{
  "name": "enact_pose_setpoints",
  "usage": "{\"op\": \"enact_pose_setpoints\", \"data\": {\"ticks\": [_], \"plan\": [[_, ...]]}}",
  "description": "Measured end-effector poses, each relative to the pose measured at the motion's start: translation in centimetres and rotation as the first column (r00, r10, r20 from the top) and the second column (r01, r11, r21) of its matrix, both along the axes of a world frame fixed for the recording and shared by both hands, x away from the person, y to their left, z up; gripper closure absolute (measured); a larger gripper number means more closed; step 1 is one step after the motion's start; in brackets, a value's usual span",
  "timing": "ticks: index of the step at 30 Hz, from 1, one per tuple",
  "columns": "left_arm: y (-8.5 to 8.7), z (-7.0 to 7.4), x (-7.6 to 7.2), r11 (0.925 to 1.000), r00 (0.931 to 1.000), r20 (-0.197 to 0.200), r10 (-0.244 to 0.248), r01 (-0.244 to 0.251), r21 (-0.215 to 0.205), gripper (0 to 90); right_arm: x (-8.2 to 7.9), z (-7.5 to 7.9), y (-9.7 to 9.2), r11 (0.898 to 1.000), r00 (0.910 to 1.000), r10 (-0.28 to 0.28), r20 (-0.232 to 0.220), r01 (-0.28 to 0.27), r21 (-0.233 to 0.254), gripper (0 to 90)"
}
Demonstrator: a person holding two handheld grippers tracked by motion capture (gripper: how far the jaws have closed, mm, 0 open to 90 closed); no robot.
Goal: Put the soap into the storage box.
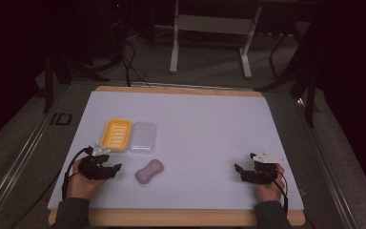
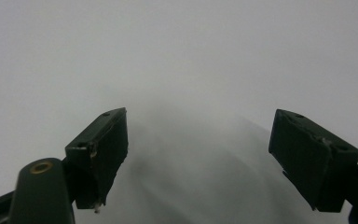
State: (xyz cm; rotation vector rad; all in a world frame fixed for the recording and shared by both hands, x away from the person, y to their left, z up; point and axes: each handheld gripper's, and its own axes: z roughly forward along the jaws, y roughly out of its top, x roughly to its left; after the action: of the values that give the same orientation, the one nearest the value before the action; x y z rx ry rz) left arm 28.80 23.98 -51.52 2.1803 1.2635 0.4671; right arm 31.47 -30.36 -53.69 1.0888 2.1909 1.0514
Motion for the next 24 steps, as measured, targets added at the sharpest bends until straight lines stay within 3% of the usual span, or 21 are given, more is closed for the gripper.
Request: {"op": "enact_pose_setpoints", "data": {"ticks": [4, 8, 10, 19, 24], "plan": [[-0.4, 0.5, 0.0, 0.9996, 0.9997, -0.003, -0.026, 0.026, 0.006, 39.6, 0.0, 0.0, 0.0, 1.0, 1.0, 0.001, 0.0, -0.001, 0.002, 19.3], [-0.8, 0.7, 0.1, 0.9977, 0.9978, 0.001, -0.066, 0.066, -0.018, 40.0, 0.0, 0.0, -0.1, 1.0, 1.0, -0.002, -0.001, 0.002, 0.009, 19.4], [-1.2, 1.0, 0.3, 0.9962, 0.9961, -0.009, -0.087, 0.087, 0.0, 40.0, 0.0, 0.0, -0.1, 1.0, 1.0, -0.001, 0.0, 0.001, 0.01, 19.4], [-1.8, 2.0, 0.4, 0.9955, 0.9955, -0.012, -0.094, 0.094, 0.007, 39.9, 0.0, 0.0, -0.1, 1.0, 1.0, 0.003, -0.002, -0.003, 0.008, 19.5], [-2.2, 2.6, 0.7, 0.9945, 0.9948, -0.023, -0.099, 0.1, 0.03, 39.3, 0.0, 0.0, -0.1, 1.0, 1.0, 0.001, -0.004, -0.001, 0.008, 19.4]]}}
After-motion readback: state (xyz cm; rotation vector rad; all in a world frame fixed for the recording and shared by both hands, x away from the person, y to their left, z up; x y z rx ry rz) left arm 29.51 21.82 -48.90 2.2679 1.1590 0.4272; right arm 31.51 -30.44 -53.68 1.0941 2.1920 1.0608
